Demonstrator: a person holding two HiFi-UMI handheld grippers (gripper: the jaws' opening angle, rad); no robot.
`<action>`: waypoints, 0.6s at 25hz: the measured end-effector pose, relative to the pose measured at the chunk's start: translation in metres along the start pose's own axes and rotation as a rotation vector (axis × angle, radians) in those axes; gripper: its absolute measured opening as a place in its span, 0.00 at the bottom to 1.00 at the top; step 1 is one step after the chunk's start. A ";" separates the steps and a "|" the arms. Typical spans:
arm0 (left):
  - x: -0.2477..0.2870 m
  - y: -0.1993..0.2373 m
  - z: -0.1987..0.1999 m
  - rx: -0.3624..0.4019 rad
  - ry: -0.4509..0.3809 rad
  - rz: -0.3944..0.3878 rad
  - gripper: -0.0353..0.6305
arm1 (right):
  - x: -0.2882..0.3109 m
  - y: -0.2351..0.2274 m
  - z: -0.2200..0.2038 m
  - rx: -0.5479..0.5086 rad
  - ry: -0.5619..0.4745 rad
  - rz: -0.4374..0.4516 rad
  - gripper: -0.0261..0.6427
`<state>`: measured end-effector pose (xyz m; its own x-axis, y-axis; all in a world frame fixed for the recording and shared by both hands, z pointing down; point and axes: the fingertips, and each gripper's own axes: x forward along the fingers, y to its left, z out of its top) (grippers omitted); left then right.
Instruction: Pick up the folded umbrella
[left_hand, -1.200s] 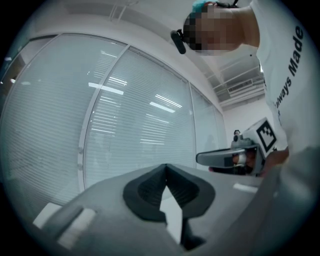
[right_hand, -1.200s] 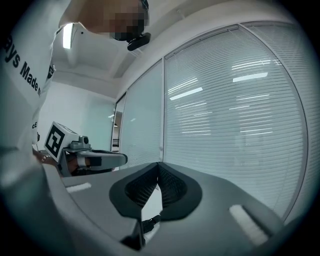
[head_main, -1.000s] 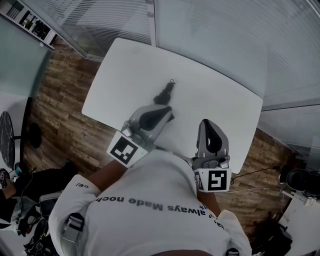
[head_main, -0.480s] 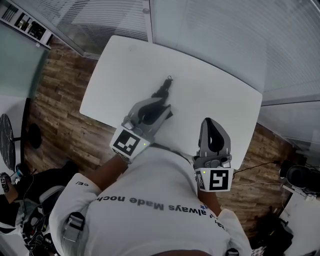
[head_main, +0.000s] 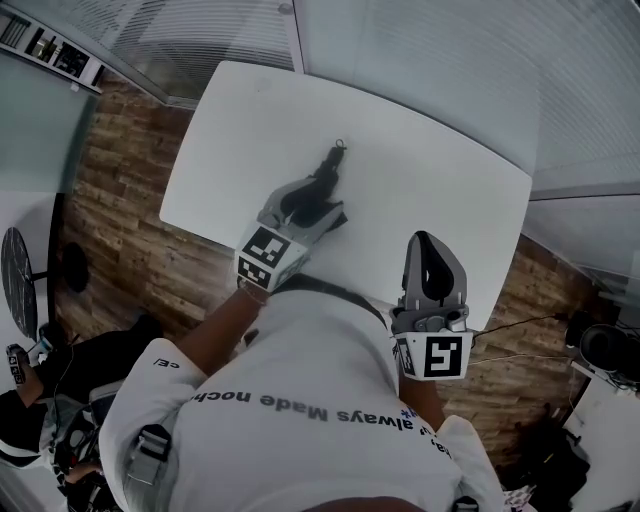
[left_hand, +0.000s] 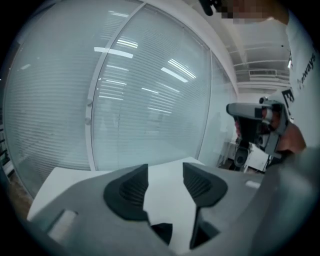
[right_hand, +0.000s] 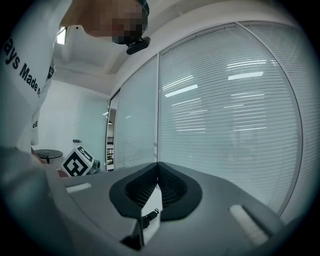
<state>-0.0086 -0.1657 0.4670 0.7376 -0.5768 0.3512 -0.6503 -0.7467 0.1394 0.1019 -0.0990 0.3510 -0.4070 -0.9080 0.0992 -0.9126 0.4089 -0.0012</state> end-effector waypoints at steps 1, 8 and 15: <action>0.004 0.004 -0.008 -0.015 0.019 0.005 0.38 | 0.001 -0.001 -0.002 0.002 0.007 0.001 0.04; 0.029 0.028 -0.072 -0.051 0.161 0.040 0.40 | 0.005 -0.002 -0.010 0.007 0.023 0.005 0.04; 0.053 0.050 -0.137 -0.107 0.290 0.065 0.43 | 0.013 -0.008 -0.017 0.010 0.034 0.008 0.04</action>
<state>-0.0268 -0.1881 0.6190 0.6210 -0.4921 0.6101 -0.7214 -0.6632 0.1993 0.1046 -0.1121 0.3690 -0.4126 -0.9011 0.1331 -0.9098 0.4148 -0.0122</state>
